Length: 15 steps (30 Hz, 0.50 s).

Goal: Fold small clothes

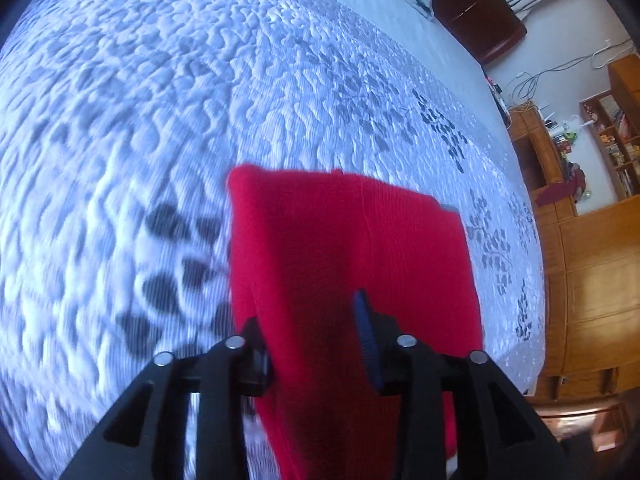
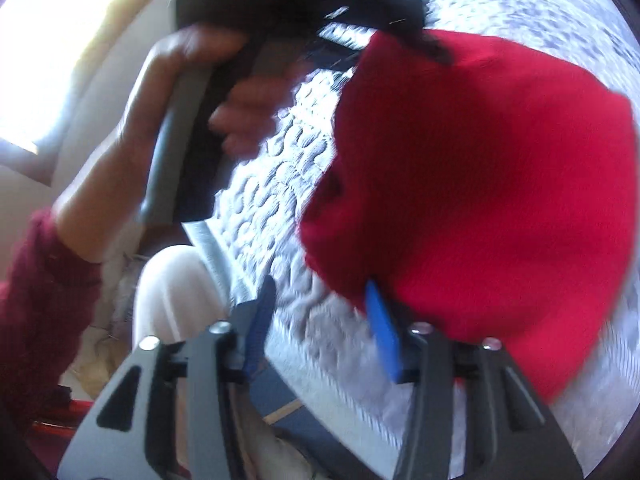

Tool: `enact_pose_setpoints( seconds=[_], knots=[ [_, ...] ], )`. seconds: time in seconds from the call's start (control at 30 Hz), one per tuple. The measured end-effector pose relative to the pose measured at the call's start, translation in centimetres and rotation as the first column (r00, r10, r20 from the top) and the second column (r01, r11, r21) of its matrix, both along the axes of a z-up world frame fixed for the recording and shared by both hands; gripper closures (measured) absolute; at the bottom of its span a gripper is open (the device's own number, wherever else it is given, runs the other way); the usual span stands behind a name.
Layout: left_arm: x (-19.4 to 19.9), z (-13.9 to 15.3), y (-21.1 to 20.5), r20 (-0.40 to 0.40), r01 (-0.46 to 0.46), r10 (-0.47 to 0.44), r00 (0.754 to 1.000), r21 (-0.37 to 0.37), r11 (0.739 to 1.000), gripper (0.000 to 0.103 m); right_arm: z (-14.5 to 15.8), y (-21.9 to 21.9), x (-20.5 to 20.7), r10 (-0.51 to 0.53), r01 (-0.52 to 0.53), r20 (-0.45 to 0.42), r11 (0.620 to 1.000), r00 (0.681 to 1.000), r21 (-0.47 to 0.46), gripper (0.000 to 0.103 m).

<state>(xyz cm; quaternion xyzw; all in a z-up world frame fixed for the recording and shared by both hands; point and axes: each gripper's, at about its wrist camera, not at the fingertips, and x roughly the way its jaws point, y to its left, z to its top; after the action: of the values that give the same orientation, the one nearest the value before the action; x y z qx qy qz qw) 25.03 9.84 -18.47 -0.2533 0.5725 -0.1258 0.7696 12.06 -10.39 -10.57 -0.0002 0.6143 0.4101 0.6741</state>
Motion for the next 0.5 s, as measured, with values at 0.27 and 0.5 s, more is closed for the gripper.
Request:
enact_pose_setpoints(
  seconds=[0.27,0.5],
  knots=[
    [-8.4,0.5,-1.7,-0.025,0.045,-0.045,0.999,0.004,0.999,0.062,-0.3,-11.5,1.3,-0.311,0.308,-0.033,0.948,0.950,-0.078,0.049],
    [-11.4,0.3,-3.4,-0.032,0.056,-0.055,0.998,0.027,0.998,0.069,-3.5,-11.8,1.4,-0.388,0.381,-0.175,0.922,0.905,-0.072,0.048]
  ],
)
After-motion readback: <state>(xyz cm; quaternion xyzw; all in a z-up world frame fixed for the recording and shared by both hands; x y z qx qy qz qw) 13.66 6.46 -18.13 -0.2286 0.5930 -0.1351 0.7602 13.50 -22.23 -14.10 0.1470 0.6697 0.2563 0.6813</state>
